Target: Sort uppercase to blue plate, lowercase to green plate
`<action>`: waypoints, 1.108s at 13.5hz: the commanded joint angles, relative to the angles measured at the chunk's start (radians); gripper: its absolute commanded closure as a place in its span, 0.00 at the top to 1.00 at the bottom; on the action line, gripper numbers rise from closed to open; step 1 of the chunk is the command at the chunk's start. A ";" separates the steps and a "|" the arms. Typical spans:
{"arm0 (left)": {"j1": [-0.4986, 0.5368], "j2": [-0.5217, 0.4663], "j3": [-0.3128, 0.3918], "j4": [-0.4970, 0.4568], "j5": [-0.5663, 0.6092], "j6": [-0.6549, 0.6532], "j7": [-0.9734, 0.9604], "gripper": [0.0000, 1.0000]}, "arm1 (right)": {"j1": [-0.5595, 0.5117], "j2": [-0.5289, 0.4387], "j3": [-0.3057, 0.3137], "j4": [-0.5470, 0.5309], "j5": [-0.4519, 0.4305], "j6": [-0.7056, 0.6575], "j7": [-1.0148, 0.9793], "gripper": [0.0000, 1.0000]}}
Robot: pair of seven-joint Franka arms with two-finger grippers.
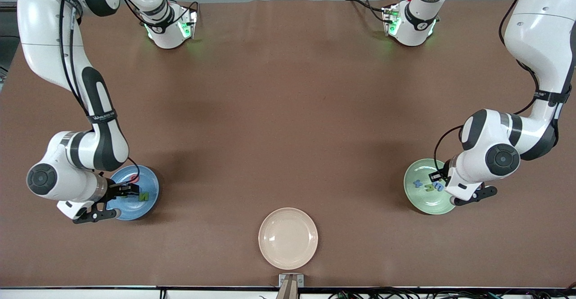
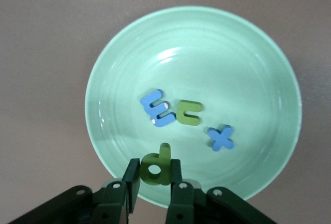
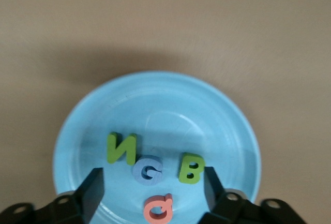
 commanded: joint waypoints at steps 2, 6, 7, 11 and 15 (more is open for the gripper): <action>0.000 0.009 -0.010 0.001 0.019 -0.006 -0.021 0.87 | -0.004 -0.172 0.013 -0.040 -0.001 -0.108 0.000 1.00; -0.001 -0.043 -0.011 0.036 0.019 -0.032 -0.008 1.00 | -0.008 -0.325 0.013 -0.052 0.001 -0.230 0.002 1.00; -0.004 -0.051 -0.017 0.084 0.019 -0.073 -0.006 1.00 | -0.007 -0.362 0.013 -0.054 0.001 -0.253 0.003 1.00; 0.002 -0.132 -0.066 0.224 0.009 -0.181 -0.001 1.00 | -0.010 -0.472 0.013 -0.054 0.007 -0.387 0.020 1.00; 0.002 -0.293 -0.071 0.228 -0.027 -0.225 0.049 1.00 | -0.014 -0.578 0.004 -0.039 -0.010 -0.457 0.023 1.00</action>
